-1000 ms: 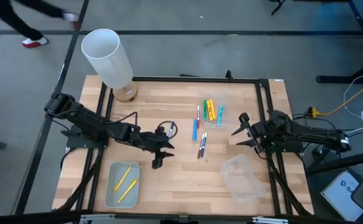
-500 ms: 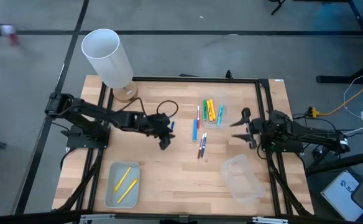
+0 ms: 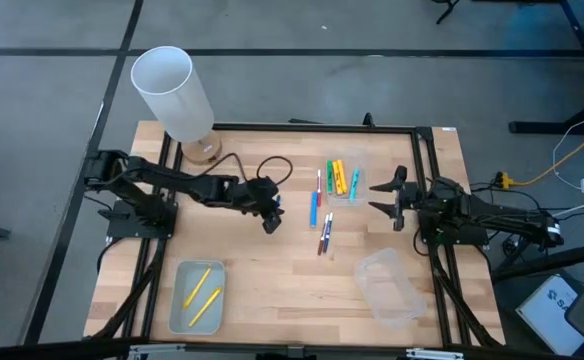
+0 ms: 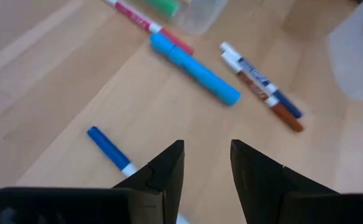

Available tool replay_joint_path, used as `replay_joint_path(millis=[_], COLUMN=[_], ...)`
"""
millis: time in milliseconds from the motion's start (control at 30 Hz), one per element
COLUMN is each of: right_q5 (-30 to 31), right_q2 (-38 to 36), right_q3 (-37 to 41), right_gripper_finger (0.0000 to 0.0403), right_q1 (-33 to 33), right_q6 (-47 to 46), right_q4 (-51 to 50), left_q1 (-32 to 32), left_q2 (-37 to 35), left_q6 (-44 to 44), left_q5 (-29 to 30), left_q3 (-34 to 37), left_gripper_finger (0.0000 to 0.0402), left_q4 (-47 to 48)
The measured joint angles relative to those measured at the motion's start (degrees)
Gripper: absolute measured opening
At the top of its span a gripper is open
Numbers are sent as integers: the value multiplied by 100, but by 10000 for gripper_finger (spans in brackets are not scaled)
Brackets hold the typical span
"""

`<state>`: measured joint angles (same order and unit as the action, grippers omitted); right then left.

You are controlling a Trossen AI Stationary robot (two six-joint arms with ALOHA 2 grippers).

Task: Pick & Place Markers
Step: Put the blue marker pen into the bottom transparent bin

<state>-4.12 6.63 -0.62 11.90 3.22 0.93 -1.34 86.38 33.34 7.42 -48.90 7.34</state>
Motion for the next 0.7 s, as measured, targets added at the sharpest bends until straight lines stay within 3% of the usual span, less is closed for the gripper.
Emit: replay_joint_path(millis=[267,567,700], right_q5=[2,2,2], right_q2=[0,0,0], right_q3=[0,0,0], right_gripper_finger=[216,216,216], right_q1=[0,0,0], right_q6=[-136,-142,-142], right_q4=[2,2,2], left_q1=[-263,-202,-206], left_q2=[925,1445,1492], left_q6=[-33,192,413], left_q5=[62,56,339], left_q3=[-1493,-1841,-1841], left_gripper_finger=[125,125,125], left_q4=[2049,2297,2485])
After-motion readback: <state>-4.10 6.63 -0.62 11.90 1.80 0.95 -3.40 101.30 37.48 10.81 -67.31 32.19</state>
